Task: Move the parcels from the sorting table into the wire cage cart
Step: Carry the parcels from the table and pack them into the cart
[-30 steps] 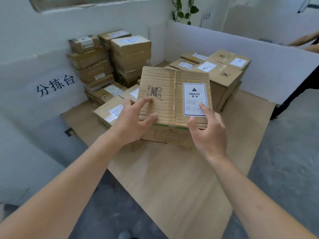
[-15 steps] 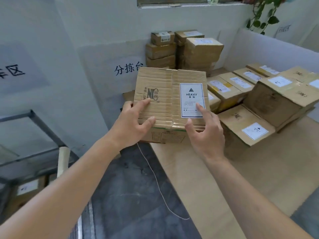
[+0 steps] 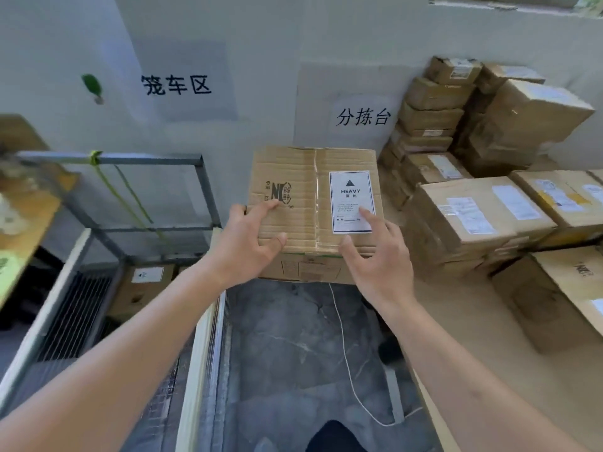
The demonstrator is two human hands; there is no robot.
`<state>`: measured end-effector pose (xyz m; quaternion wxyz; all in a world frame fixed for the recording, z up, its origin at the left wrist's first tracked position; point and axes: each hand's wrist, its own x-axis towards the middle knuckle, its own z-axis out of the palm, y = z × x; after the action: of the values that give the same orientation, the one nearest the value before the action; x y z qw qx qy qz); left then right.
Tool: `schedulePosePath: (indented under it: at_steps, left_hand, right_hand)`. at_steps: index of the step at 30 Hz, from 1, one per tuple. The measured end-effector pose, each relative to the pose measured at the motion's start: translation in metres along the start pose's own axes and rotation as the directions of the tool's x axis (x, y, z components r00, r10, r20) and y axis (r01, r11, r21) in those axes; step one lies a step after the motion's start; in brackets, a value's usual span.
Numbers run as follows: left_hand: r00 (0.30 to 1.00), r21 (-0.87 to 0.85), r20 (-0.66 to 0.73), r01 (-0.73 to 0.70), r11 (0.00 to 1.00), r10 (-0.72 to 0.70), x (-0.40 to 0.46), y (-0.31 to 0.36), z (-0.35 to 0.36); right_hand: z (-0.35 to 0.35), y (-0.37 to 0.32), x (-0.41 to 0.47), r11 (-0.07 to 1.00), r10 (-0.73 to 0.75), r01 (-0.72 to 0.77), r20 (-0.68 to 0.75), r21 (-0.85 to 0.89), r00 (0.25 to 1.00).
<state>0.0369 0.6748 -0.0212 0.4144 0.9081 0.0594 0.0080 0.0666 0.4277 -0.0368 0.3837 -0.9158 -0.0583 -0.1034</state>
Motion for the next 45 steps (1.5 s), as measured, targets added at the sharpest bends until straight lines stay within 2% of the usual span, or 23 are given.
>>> schedulePosePath:
  at_steps: [7, 14, 20, 25, 30, 39, 45]
  left_hand:
    - [0.976, -0.005, -0.104, 0.19, 0.982, -0.189, -0.006, -0.066, -0.033]
    - [0.9, -0.024, -0.17, 0.404, 0.914, -0.402, 0.007, -0.126, -0.049]
    - [0.779, -0.119, -0.201, 0.583, 0.804, -0.595, 0.013, -0.165, -0.05]
    - [0.657, -0.217, -0.27, 0.671, 0.709, -0.704, 0.004, -0.201, -0.047]
    - [0.555, -0.311, -0.265, 0.725, 0.615, -0.788, -0.009, -0.242, -0.051]
    - [0.42, -0.425, -0.187, 0.78, 0.458, -0.888, -0.038, -0.345, -0.053]
    - [0.348, -0.505, -0.123, 0.784, 0.361, -0.929, -0.051, -0.409, -0.046]
  right_hand:
    - [0.071, -0.033, 0.03, 0.994, -0.112, 0.111, 0.207, 0.02, 0.972]
    - [0.157, -0.045, 0.073, 0.984, -0.179, 0.166, 0.437, 0.069, 0.881]
    - [0.229, -0.052, 0.115, 0.963, -0.265, 0.229, 0.617, 0.139, 0.741]
    - [0.286, -0.067, 0.127, 0.946, -0.318, 0.254, 0.741, 0.202, 0.592]
    - [0.342, -0.087, 0.125, 0.927, -0.345, 0.302, 0.826, 0.225, 0.445]
    - [0.458, -0.123, 0.1, 0.913, -0.292, 0.354, 0.931, 0.203, 0.218]
    - [0.527, -0.133, 0.074, 0.909, -0.22, 0.384, 0.969, 0.161, 0.115]
